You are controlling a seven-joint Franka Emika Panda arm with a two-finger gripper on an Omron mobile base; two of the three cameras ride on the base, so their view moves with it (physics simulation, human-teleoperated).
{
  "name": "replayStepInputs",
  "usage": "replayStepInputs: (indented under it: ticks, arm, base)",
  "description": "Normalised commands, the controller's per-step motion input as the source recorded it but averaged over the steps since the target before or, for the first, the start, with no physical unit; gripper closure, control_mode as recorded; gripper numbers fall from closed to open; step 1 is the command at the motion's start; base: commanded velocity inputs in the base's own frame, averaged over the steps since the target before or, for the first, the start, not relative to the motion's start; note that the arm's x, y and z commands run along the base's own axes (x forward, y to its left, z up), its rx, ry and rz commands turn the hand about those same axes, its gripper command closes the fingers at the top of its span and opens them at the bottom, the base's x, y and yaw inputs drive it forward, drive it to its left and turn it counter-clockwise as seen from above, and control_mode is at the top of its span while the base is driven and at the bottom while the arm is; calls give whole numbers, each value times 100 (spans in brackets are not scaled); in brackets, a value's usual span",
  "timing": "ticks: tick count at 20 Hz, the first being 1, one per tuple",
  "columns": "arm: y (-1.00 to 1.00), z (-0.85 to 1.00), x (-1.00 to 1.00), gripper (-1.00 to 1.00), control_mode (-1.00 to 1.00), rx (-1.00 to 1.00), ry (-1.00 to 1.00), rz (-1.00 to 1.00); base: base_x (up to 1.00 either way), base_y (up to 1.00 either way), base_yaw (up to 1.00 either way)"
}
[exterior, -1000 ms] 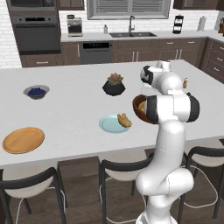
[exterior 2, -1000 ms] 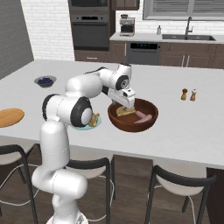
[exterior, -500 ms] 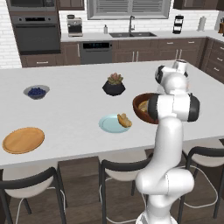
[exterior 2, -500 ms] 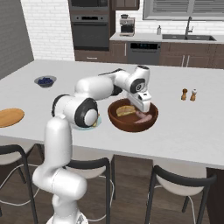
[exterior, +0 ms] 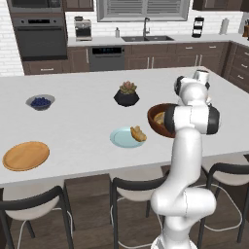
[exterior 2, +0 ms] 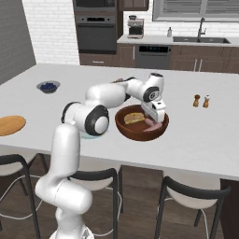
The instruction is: Place one bun and one sausage from the bowl on each plate.
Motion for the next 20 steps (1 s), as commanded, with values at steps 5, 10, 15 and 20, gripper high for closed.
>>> replayStepInputs:
  ticks: [5, 10, 15, 20]
  arm:
    - [0, -36, 0, -100, -100, -12, 0, 0]
    - [0, -31, 0, -100, -100, -11, 1, 0]
    - [0, -21, 0, -100, -100, -8, 4, 0]
    - [0, -11, 2, -100, -100, -3, 3, 0]
  base:
    - [0, 0, 0]
    - [0, 0, 0]
    - [0, 0, 0]
    - [0, 0, 0]
